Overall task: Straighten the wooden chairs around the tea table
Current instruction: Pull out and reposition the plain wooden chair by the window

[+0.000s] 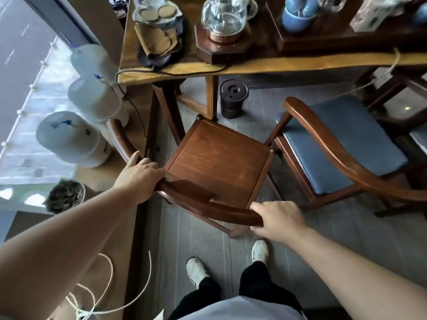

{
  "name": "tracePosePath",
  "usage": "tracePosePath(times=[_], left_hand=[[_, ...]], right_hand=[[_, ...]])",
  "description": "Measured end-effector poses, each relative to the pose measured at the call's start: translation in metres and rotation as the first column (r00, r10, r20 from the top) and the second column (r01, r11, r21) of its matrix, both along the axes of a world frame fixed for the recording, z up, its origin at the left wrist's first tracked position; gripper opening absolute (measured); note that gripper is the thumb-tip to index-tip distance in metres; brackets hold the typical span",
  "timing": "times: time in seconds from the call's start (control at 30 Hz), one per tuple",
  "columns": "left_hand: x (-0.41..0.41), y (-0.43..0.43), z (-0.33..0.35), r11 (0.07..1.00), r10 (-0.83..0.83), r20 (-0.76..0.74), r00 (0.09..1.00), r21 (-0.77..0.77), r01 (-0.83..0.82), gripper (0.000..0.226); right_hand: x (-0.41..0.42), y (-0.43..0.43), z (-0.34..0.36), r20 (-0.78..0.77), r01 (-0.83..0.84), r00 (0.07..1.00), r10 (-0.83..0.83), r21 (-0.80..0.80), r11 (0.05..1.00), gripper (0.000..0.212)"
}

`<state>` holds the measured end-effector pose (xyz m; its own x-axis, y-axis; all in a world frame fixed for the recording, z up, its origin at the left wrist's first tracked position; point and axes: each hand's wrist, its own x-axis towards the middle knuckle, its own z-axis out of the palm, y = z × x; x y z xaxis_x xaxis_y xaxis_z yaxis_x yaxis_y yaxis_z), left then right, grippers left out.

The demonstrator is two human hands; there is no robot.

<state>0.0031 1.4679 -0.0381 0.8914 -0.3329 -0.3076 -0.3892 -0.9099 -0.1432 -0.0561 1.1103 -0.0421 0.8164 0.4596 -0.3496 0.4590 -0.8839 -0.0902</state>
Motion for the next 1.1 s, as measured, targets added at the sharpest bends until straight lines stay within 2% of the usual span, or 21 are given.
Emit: tracePosePath(times=[0.23, 0.37, 0.47, 0.53, 0.6, 0.7, 1.1], left_hand=[[0.026, 0.003, -0.001, 0.989, 0.135, -0.003, 0.991, 0.053, -0.135, 0.025], [0.03, 0.009, -0.005, 0.992, 0.114, 0.006, 0.993, 0.049, -0.114, 0.025], [0.036, 0.02, -0.006, 0.99, 0.134, 0.028, 0.991, 0.037, -0.135, 0.031], [0.038, 0.022, -0.003, 0.986, 0.146, 0.016, 0.989, 0.081, -0.147, 0.033], [0.041, 0.021, 0.001, 0.982, 0.15, -0.001, 0.989, 0.114, -0.149, 0.031], [0.043, 0.017, 0.006, 0.982, 0.143, -0.032, 0.989, 0.132, -0.137, 0.029], [0.011, -0.006, 0.006, 0.986, 0.115, -0.021, 0.993, 0.125, -0.112, 0.018]], right_hand=[[0.041, 0.008, 0.003, -0.013, -0.059, 0.998, 0.059, 0.013, 0.998, 0.039], [0.046, 0.009, 0.004, -0.018, -0.105, 0.994, 0.105, 0.0, 0.994, 0.039], [0.046, 0.014, 0.006, -0.013, -0.104, 0.995, 0.104, 0.007, 0.995, 0.051], [0.045, 0.021, 0.006, -0.031, -0.02, 0.999, 0.021, 0.021, 1.0, 0.062], [0.045, 0.028, 0.005, -0.07, 0.01, 0.998, -0.007, 0.047, 0.999, 0.05], [0.047, 0.026, 0.005, -0.094, -0.053, 0.994, 0.059, 0.072, 0.996, 0.028], [0.046, -0.01, -0.001, -0.1, -0.171, 0.979, 0.177, 0.065, 0.983, 0.025]])
